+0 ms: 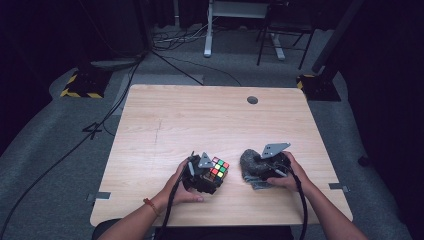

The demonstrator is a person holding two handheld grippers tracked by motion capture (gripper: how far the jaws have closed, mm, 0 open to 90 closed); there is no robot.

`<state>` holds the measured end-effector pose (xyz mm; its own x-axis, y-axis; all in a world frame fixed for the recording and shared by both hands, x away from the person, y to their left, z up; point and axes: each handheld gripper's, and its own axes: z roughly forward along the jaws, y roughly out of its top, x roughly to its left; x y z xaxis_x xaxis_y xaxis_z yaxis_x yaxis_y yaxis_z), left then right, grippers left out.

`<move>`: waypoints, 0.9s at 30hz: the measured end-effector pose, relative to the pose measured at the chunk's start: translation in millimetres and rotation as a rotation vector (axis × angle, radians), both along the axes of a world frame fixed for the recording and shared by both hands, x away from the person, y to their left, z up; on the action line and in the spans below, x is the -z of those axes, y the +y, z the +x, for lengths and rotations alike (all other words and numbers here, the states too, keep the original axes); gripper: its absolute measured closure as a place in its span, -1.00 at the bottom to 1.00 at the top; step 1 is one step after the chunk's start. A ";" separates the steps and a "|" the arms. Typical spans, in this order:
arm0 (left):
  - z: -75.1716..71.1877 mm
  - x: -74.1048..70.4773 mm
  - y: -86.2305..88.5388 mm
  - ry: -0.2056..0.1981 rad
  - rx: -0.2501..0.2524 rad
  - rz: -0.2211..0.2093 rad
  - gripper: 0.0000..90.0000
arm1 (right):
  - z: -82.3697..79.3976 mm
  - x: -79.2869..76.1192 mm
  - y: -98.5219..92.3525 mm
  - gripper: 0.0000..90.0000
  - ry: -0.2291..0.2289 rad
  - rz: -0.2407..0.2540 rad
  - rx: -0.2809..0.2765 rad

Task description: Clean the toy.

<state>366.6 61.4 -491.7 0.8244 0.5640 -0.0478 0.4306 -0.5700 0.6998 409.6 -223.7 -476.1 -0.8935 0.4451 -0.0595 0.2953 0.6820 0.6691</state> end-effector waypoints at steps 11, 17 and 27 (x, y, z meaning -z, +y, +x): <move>7.3 3.7 -12.1 -0.055 0.023 -0.014 -0.57 | -0.4 0.7 1.0 -0.09 -0.003 -0.003 -0.003; 11.7 2.0 -4.6 -0.069 0.096 0.001 -0.29 | -0.5 0.9 0.6 0.01 0.005 -0.001 -0.015; 19.8 1.7 8.3 -0.059 0.249 -0.007 -0.27 | 0.2 -0.8 -2.7 -0.01 0.025 -0.023 -0.019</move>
